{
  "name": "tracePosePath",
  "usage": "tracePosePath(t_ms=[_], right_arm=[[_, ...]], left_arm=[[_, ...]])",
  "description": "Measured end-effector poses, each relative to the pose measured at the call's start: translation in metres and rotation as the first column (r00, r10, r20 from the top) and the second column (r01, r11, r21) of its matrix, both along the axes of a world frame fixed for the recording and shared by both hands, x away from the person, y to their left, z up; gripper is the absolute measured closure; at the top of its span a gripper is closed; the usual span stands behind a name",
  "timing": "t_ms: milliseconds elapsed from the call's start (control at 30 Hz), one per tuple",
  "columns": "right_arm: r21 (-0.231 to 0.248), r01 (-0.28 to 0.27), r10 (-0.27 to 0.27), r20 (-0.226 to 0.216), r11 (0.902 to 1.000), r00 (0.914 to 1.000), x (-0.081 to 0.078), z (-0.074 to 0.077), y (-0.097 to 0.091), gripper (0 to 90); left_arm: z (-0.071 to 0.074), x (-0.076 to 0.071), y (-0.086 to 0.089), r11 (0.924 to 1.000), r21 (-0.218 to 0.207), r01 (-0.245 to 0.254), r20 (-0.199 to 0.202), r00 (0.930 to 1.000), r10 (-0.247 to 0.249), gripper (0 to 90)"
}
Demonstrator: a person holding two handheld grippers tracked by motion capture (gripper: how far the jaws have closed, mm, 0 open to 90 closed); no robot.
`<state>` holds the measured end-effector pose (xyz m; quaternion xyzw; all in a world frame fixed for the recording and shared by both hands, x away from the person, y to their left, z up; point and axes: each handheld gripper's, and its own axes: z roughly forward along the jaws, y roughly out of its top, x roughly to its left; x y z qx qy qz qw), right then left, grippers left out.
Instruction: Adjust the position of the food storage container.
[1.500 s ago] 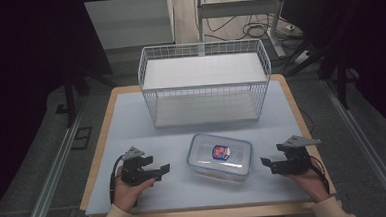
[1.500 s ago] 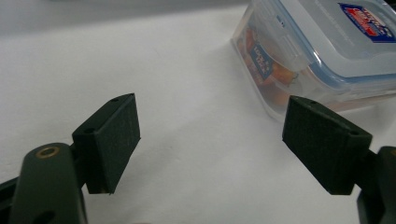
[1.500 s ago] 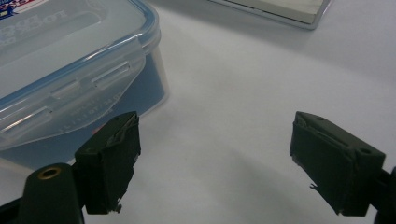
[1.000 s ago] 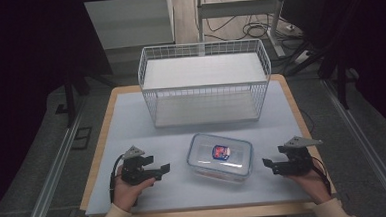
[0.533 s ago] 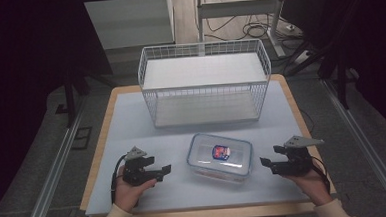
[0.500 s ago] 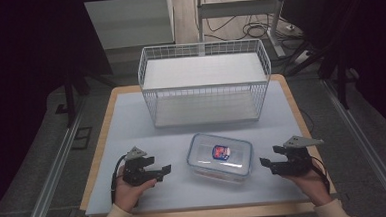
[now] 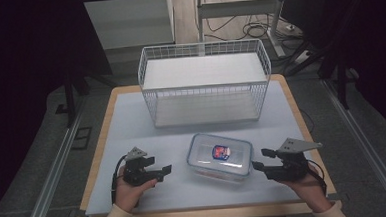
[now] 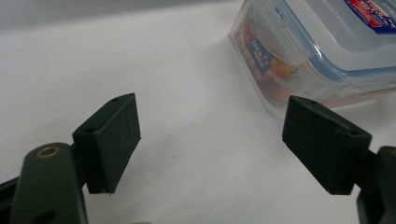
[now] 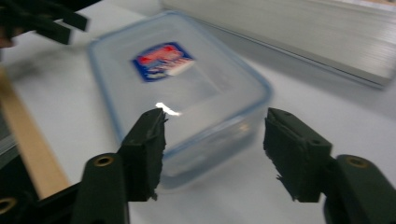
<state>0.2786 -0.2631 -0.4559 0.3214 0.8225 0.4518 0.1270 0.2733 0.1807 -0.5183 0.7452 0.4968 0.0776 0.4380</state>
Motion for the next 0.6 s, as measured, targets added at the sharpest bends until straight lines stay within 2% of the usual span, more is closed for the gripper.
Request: tracePosePath(t_ms=[100,133,167,200,300,333,367,433,533,600], right_arm=[[0.0,-0.038,0.038,0.018,0.9993,0.9991,-0.009,0.005,0.01,54.6],[-0.001,-0.054,0.054,0.016,0.9985,0.9984,-0.011,0.007,0.013,58.6],[-0.001,-0.054,0.054,0.016,0.9985,0.9984,-0.011,0.007,0.013,58.6],[-0.01,-0.085,0.085,0.018,0.9964,0.9962,-0.016,0.008,0.02,65.3],[-0.021,-0.132,0.132,0.001,0.9911,0.9913,-0.021,0.007,0.028,75.2],[-0.021,-0.132,0.132,0.001,0.9911,0.9913,-0.021,0.007,0.028,75.2],[-0.032,-0.168,0.168,-0.02,0.9853,0.9857,-0.023,0.005,0.033,81.3],[-0.035,-0.195,0.194,-0.036,0.9801,0.9804,-0.025,0.002,0.036,85.7],[-0.045,-0.235,0.233,-0.047,0.971,0.9714,-0.028,-0.001,0.042,89.3],[-0.071,-0.262,0.259,-0.055,0.9623,0.9643,-0.03,-0.004,0.047,90.0]], left_arm=[[0.0,0.0,0.0,0.9997,-0.025,0.003,-0.009,1.0,-0.003,18.8],[0.0,0.0,0.0,0.9997,-0.026,0.002,-0.009,1.0,-0.002,18.8],[0.0,0.0,0.0,0.9997,-0.026,0.002,-0.009,1.0,-0.002,18.8],[0.0,0.0,0.001,0.9997,-0.025,0.0,-0.007,1.0,0.0,18.9],[0.0,0.0,0.001,0.9997,-0.026,-0.003,-0.007,1.0,0.003,18.9],[0.0,0.0,0.001,0.9997,-0.026,-0.003,-0.007,1.0,0.003,18.9],[0.0,0.0,0.001,0.9997,-0.024,-0.003,-0.007,1.0,0.003,18.9],[0.0,0.0,0.001,0.9998,-0.021,-0.003,-0.006,1.0,0.002,18.9],[-0.001,0.0,0.001,0.9998,-0.018,-0.004,-0.005,1.0,0.003,18.9],[-0.001,0.0,0.001,0.9999,-0.016,-0.005,-0.004,1.0,0.005,18.9]])
